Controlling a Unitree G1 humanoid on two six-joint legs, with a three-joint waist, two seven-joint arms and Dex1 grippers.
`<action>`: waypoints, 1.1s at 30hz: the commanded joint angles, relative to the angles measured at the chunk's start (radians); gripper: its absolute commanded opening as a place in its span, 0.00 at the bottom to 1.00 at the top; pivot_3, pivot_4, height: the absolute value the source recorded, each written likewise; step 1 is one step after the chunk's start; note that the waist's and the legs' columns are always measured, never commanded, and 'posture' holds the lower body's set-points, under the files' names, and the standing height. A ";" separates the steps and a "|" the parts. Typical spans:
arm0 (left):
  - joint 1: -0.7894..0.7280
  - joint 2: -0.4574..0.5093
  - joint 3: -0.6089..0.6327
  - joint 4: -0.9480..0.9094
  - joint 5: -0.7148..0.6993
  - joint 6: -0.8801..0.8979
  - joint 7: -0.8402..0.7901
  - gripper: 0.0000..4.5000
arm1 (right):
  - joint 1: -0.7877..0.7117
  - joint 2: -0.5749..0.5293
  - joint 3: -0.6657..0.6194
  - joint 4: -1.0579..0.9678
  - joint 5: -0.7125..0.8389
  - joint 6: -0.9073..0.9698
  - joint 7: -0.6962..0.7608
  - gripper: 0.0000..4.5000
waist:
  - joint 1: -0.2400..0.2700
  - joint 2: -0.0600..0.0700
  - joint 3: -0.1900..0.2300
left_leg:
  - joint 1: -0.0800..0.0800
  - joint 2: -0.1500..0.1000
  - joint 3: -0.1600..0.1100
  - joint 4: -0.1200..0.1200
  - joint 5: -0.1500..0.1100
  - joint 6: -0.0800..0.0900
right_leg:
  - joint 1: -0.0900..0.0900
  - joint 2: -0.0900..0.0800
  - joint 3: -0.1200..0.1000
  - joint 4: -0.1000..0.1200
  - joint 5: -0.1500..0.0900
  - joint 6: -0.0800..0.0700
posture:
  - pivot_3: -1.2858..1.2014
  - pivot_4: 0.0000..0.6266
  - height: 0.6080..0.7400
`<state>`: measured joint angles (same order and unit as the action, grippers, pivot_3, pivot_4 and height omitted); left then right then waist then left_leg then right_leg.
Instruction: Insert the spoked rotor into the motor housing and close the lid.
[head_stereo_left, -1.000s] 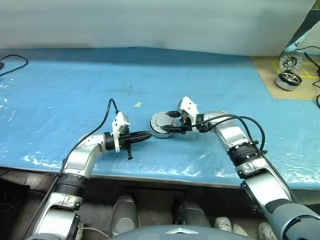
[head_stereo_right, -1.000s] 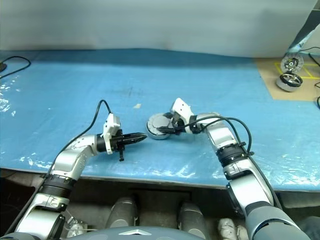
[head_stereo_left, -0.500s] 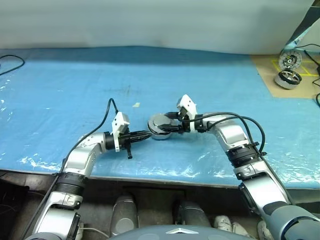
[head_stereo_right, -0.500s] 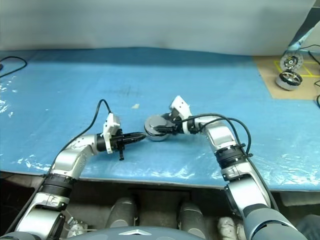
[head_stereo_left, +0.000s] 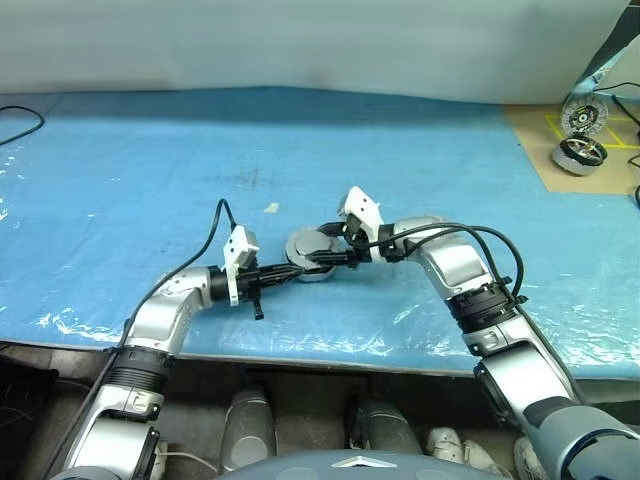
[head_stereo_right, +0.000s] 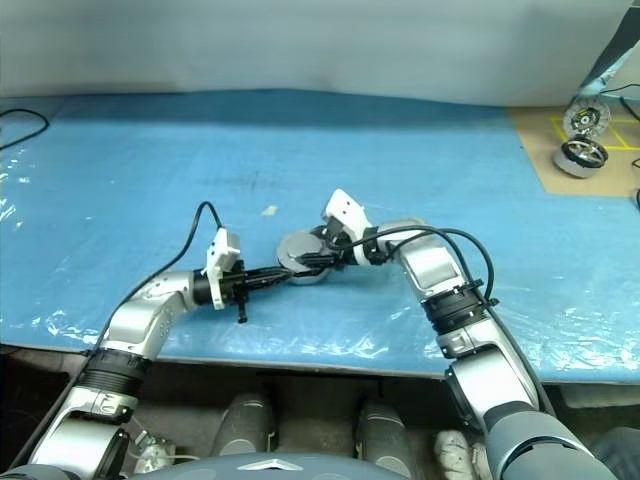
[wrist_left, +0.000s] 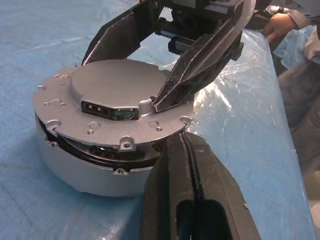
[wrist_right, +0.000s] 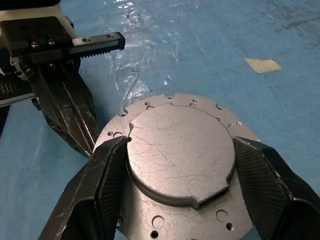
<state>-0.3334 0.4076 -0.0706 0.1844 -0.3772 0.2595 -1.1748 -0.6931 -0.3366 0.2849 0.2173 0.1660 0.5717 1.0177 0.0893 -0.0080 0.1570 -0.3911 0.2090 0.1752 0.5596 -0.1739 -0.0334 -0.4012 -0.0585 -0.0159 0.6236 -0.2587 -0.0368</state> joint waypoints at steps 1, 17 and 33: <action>0.004 0.030 0.041 -0.036 -0.048 0.016 -0.020 0.00 | -0.038 0.011 -0.030 -0.056 0.057 0.031 0.021 0.66 | 0.000 0.000 0.000 | 0.000 0.000 0.000 0.000 0.000 0.000 | 0.000 0.000 0.000 0.000 0.000 0.000 | 0.52 0.24 1.00; 0.045 0.131 0.079 -0.129 -0.098 0.118 -0.031 0.00 | -0.033 0.017 0.028 0.070 -0.028 -0.081 -0.004 0.66 | -0.008 0.000 0.000 | 0.000 0.000 0.000 0.002 0.000 0.000 | 0.000 0.000 -0.001 0.001 0.000 0.000 | 0.52 0.24 1.00; -0.015 0.099 0.037 -0.129 -0.089 0.156 0.022 0.00 | -0.029 0.054 0.087 0.156 -0.104 -0.095 -0.056 0.66 | -0.023 0.000 0.000 | 0.007 0.000 0.000 0.002 0.000 0.000 | 0.007 0.000 0.001 0.002 -0.002 -0.004 | 0.52 0.24 1.00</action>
<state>-0.3327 0.5064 -0.0354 0.0968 -0.4622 0.4090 -1.1643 -0.7311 -0.2867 0.3447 0.3275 0.0983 0.4692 0.9787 0.0658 -0.0079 0.1570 -0.3835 0.2091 0.1751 0.5615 -0.1739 -0.0335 -0.3942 -0.0588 -0.0154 0.6255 -0.2609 -0.0410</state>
